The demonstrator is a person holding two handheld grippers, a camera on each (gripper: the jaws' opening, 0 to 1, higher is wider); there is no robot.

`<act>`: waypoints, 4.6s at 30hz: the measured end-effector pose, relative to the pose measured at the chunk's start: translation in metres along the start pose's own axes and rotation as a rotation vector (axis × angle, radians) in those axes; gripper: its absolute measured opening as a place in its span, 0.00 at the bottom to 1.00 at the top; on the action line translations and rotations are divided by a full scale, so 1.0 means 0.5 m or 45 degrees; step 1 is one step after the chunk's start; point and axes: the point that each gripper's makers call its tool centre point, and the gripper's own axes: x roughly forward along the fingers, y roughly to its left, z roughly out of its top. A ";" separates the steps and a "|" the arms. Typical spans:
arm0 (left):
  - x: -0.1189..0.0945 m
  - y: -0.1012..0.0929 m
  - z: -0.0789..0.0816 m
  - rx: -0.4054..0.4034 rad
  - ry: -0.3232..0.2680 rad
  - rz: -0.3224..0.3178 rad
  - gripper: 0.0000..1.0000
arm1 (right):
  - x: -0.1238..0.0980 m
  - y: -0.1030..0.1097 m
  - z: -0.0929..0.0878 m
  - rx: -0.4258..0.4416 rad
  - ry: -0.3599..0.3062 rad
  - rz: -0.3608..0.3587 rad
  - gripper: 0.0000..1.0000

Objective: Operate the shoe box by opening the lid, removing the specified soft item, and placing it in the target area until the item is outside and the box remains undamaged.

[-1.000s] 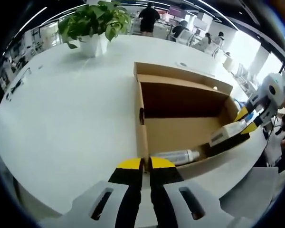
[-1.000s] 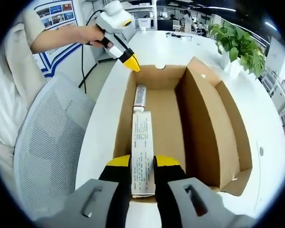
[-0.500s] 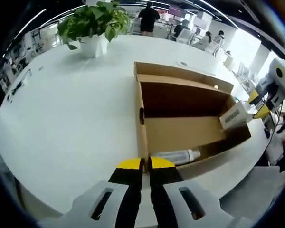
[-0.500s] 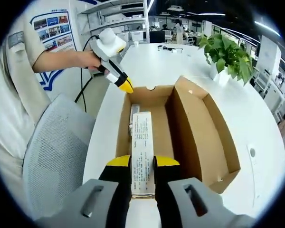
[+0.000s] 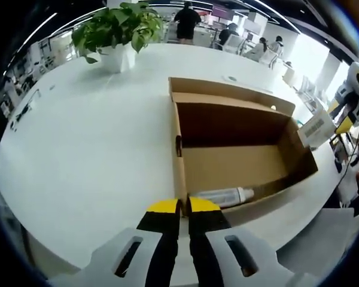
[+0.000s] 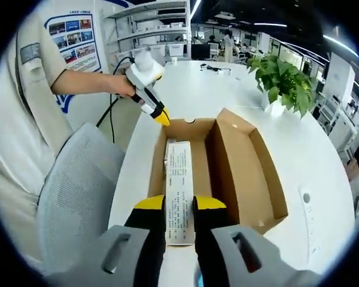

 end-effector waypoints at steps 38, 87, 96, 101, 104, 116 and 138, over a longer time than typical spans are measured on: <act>-0.002 -0.002 -0.002 -0.033 0.000 0.029 0.00 | -0.208 -0.133 -0.137 0.017 0.128 -0.202 0.14; 0.006 0.001 0.001 -0.040 0.026 0.038 0.01 | -0.286 -0.333 -0.453 0.068 0.437 -0.312 0.15; 0.006 0.000 0.002 -0.041 0.029 0.049 0.00 | -0.288 -0.328 -0.511 0.089 0.492 -0.284 0.15; 0.005 -0.001 0.001 -0.038 0.031 0.054 0.00 | -0.288 -0.311 -0.549 0.093 0.548 -0.254 0.15; 0.005 -0.001 0.001 -0.037 0.031 0.056 0.00 | -0.288 -0.306 -0.565 0.090 0.571 -0.246 0.15; 0.005 -0.002 -0.001 -0.026 0.038 0.063 0.00 | -0.296 -0.297 -0.618 0.009 0.702 -0.216 0.15; 0.007 -0.002 -0.001 -0.017 0.047 0.068 0.00 | -0.297 -0.317 -0.659 -0.135 0.814 -0.218 0.16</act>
